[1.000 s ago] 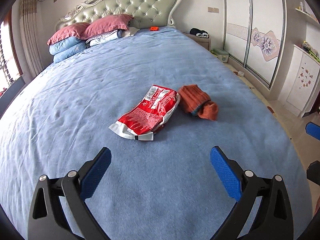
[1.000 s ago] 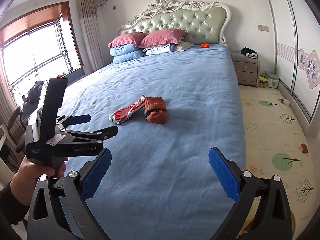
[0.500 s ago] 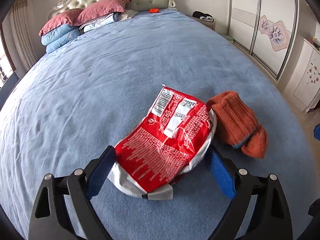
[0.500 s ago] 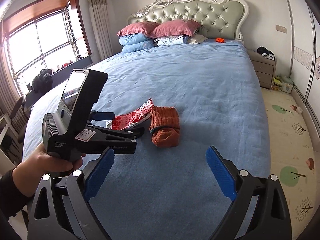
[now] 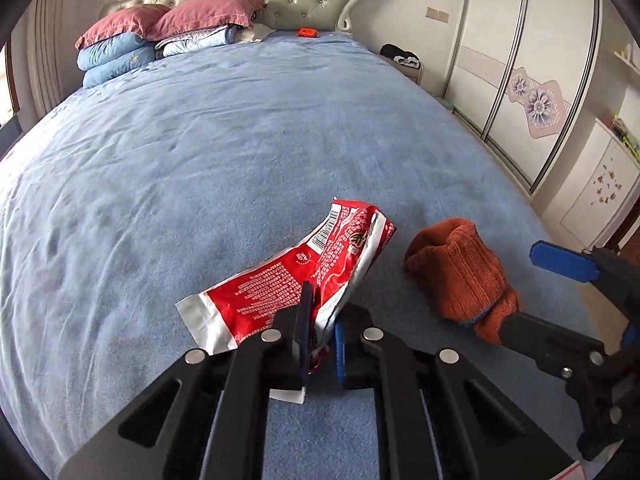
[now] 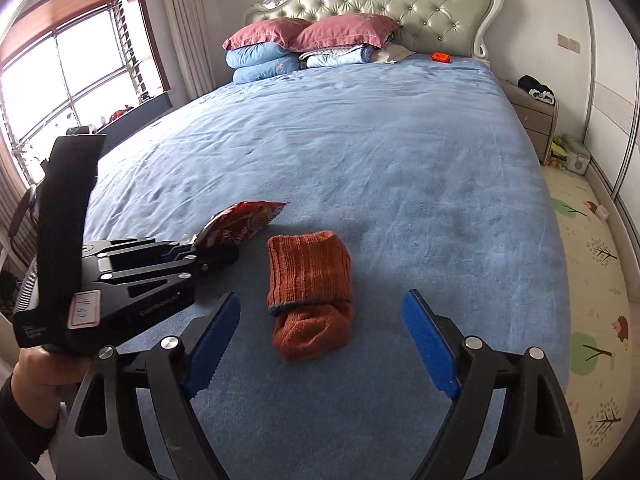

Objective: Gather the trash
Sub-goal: 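Grasp the red snack wrapper with the left gripper while the right grasps the orange sock, then carry the red wrapper and orange sock over the yellow bin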

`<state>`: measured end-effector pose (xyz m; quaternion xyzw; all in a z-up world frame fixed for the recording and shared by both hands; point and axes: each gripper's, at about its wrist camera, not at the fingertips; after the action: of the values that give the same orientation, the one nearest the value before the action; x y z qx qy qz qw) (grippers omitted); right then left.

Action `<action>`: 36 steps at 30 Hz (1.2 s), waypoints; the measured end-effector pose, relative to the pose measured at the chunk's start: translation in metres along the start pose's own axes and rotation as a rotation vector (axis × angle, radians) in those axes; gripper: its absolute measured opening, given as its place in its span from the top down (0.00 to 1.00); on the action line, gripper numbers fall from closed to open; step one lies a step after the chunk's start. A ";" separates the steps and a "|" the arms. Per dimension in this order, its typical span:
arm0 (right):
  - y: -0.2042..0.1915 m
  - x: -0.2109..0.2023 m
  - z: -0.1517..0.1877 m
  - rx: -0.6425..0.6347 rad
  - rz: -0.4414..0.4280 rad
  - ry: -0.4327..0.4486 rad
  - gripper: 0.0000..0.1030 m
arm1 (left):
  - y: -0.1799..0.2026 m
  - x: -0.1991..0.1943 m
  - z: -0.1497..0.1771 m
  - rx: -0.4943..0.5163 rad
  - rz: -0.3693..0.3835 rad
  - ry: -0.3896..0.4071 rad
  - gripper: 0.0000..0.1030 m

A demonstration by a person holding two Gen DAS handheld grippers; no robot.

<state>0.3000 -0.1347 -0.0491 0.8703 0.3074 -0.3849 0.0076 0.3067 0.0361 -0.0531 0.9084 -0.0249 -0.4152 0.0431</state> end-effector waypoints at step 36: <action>0.015 -0.170 0.141 0.203 -0.120 0.128 0.73 | 0.107 -0.080 0.084 0.091 0.244 -0.031 0.91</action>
<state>0.1272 -0.2720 -0.0371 0.8693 0.3184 -0.3574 -0.1231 0.1900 -0.0685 -0.0365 0.8932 -0.1547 -0.4191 0.0517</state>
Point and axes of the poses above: each gripper's, at about its wrist camera, not at the fingertips, and x roughly the way its jaws point, y to its right, z to its underside, and after that the axes turned 1 degree about z, right-handed
